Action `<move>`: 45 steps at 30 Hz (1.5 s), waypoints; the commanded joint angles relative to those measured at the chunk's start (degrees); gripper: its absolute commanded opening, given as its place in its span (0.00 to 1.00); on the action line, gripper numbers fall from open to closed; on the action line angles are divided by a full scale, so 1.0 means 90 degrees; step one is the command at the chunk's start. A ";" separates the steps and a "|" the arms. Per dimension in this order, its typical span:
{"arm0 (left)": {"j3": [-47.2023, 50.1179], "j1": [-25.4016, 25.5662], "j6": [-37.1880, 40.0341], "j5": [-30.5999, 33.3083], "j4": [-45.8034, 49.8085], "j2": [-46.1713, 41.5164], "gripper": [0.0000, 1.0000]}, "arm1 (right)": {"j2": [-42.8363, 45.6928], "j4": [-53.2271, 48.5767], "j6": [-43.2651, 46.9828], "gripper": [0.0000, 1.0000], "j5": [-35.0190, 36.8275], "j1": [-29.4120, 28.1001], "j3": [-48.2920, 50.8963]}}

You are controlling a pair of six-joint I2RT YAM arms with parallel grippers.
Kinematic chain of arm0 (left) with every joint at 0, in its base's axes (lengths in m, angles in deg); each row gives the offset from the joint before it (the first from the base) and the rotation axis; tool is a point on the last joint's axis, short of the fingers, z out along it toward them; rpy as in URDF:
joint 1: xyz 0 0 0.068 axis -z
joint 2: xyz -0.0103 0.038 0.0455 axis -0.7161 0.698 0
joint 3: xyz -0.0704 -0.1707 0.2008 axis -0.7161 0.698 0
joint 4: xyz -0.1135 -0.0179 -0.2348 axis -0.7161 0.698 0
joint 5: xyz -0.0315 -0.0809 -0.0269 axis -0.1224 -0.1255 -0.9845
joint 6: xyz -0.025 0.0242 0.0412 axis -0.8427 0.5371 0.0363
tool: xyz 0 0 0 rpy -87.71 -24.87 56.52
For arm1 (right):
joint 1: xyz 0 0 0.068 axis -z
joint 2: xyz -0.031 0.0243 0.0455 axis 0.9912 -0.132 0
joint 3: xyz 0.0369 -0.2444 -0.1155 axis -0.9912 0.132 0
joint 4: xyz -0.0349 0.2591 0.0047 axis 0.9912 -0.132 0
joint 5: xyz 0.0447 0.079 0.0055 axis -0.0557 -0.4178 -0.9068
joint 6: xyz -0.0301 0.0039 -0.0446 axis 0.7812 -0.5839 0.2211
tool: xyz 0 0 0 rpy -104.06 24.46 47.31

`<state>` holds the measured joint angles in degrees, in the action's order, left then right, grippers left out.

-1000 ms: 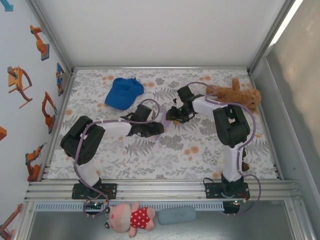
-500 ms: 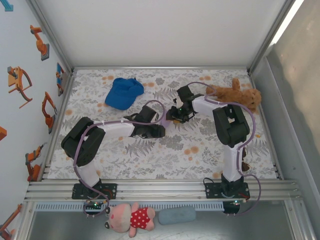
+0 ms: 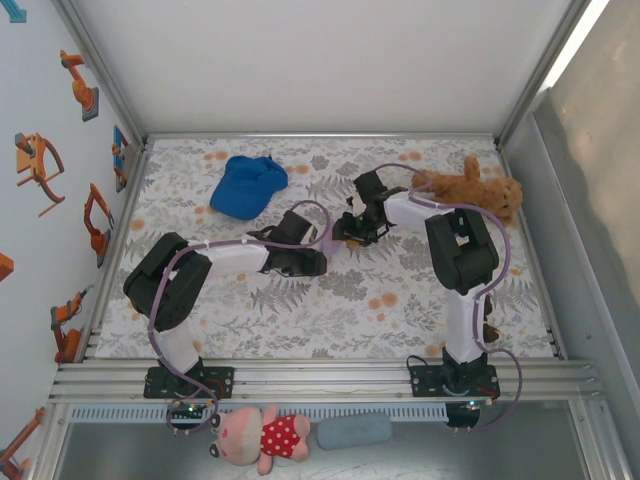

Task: Fold a paper plane with a square sheet of paper (pick it up from the middle)
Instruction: Fold the wing for the fifth time at the center of the table.

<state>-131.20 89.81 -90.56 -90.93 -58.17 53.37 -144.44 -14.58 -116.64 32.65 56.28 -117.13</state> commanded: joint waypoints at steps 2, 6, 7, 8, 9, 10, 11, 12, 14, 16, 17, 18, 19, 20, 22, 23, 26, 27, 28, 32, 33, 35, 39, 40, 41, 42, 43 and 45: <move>-0.0027 -0.0036 0.0148 0.0069 0.0205 0.0296 0.38 | -0.0915 -0.0066 -0.0032 0.44 0.1109 -0.0066 0.0354; -0.0007 -0.0112 0.0127 -0.0026 0.0176 0.0303 0.32 | -0.0916 -0.0073 -0.0031 0.43 0.1123 -0.0067 0.0362; 0.0014 -0.0149 0.0099 -0.0100 0.0136 0.0306 0.31 | -0.0916 -0.0076 -0.0035 0.43 0.1129 -0.0065 0.0363; 0.0040 -0.0178 0.0072 -0.0164 0.0072 0.0306 0.30 | -0.0916 -0.0076 -0.0026 0.43 0.1138 -0.0073 0.0363; 0.0072 -0.0210 0.0041 -0.0241 0.0015 0.0295 0.29 | -0.0925 -0.0084 -0.0031 0.43 0.1157 -0.0073 0.0363; 0.0100 -0.0247 0.0003 -0.0293 -0.0038 0.0296 0.28 | -0.0939 -0.0085 -0.0026 0.43 0.1167 -0.0066 0.0363; 0.0113 -0.0273 -0.0017 -0.0335 -0.0066 0.0295 0.27 | -0.0942 -0.0090 -0.0028 0.43 0.1177 -0.0071 0.0363; 0.0123 -0.0297 -0.0037 -0.0374 -0.0081 0.0290 0.26 | -0.0947 -0.0094 -0.0030 0.42 0.1187 -0.0071 0.0363; 0.0119 -0.0326 -0.0075 -0.0433 -0.0107 0.0315 0.25 | -0.0965 -0.0099 -0.0027 0.42 0.1196 -0.0067 0.0353; 0.0108 -0.0338 -0.0098 -0.0451 -0.0103 0.0343 0.23 | -0.0987 -0.0105 -0.0031 0.42 0.1212 -0.0065 0.0353; 0.0108 -0.0351 -0.0112 -0.0456 -0.0097 0.0359 0.23 | -0.0984 -0.0113 -0.0030 0.41 0.1221 -0.0063 0.0344; 0.0100 -0.0356 -0.0134 -0.0455 -0.0082 0.0364 0.22 | -0.0991 -0.0114 -0.0031 0.41 0.1234 -0.0066 0.0343; 0.0099 -0.0359 -0.0156 -0.0461 -0.0070 0.0382 0.21 | -0.0993 -0.0114 -0.0028 0.41 0.1236 -0.0068 0.0343; 0.0089 -0.0367 -0.0165 -0.0463 -0.0058 0.0396 0.21 | -0.1002 -0.0124 -0.0032 0.41 0.1246 -0.0065 0.0344; 0.0082 -0.0381 -0.0183 -0.0446 -0.0032 0.0407 0.21 | -0.1011 -0.0132 -0.0028 0.41 0.1263 -0.0066 0.0343; 0.0070 -0.0383 -0.0195 -0.0438 -0.0022 0.0419 0.21 | -0.1009 -0.0134 -0.0027 0.41 0.1265 -0.0068 0.0343; 0.0050 -0.0392 -0.0225 -0.0434 0.0018 0.0429 0.20 | -0.1026 -0.0134 -0.0034 0.40 0.1285 -0.0073 0.0343; 0.0044 -0.0397 -0.0230 -0.0416 0.0046 0.0438 0.19 | -0.1028 -0.0139 -0.0032 0.40 0.1295 -0.0075 0.0343; 0.0043 -0.0399 -0.0233 -0.0398 0.0075 0.0442 0.19 | -0.1033 -0.0144 -0.0027 0.40 0.1304 -0.0067 0.0343; 0.0002 -0.0412 -0.0264 -0.0378 0.0129 0.0496 0.18 | -0.1067 -0.0151 -0.0032 0.38 0.1314 -0.0070 0.0326; -0.0009 -0.0411 -0.0278 -0.0377 0.0146 0.0513 0.17 | -0.1062 -0.0152 -0.0026 0.38 0.1305 -0.0064 0.0326; -0.0034 -0.0410 -0.0273 -0.0396 0.0190 0.0555 0.17 | -0.1072 -0.0154 -0.0026 0.38 0.1304 -0.0068 0.0324; -0.0123 -0.0410 -0.0273 -0.0368 0.0337 0.0665 0.16 | -0.1058 -0.0163 -0.0026 0.37 0.1266 -0.0065 0.0304; -0.0141 -0.0405 -0.0274 -0.0368 0.0375 0.0684 0.16 | -0.1041 -0.0154 -0.0027 0.37 0.1234 -0.0066 0.0295; -0.0151 -0.0410 -0.0278 -0.0364 0.0399 0.0707 0.16 | -0.0992 -0.0130 -0.0028 0.37 0.1184 -0.0068 0.0294; -0.0155 -0.0405 -0.0274 -0.0359 0.0427 0.0732 0.16 | -0.0930 -0.0110 -0.0029 0.37 0.1127 -0.0067 0.0294; -0.0164 -0.0410 -0.0275 -0.0358 0.0463 0.0740 0.16 | -0.0871 -0.0115 -0.0027 0.37 0.1087 -0.0069 0.0294; -0.0218 -0.0407 -0.0269 -0.0349 0.0559 0.0779 0.15 | -0.0550 -0.0115 -0.0026 0.37 0.0901 -0.0056 0.0285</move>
<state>-133.23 85.81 -92.55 -96.15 -54.43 55.95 -144.40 -15.83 -116.64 33.75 56.22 -117.85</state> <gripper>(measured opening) 0.154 0.374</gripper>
